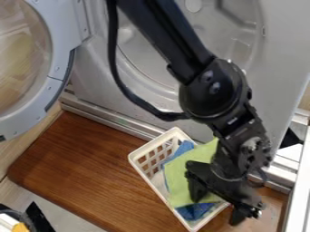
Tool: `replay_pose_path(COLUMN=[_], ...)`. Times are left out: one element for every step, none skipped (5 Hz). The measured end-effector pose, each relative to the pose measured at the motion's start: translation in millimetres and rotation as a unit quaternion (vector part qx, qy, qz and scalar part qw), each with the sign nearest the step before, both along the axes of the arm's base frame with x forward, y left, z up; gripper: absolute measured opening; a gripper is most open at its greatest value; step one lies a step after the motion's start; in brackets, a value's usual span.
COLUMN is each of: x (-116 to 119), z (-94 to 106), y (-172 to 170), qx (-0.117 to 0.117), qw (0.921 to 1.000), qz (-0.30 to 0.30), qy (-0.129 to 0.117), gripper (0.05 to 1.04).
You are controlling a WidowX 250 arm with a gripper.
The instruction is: Move the white basket to the left corner
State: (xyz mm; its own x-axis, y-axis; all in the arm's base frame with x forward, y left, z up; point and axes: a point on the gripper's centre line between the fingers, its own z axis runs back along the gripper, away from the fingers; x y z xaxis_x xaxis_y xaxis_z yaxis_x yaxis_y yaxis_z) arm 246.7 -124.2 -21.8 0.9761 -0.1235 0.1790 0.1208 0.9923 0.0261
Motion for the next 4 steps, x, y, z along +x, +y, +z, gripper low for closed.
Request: replay_pose_path(x=[2,3,-2,-2], z=[-3.1,-19.1,-28.7,-28.2], y=[4,-7,-22,-29], qx=[0.005,-0.005,-0.015,-0.016], qw=[1.0,0.9998,0.9989,0.9985], qz=[0.006,-0.009,-0.034,-0.046], qy=[0.002,0.019,0.029,0.025], gripper=[1.001,0.999,0.967,0.69])
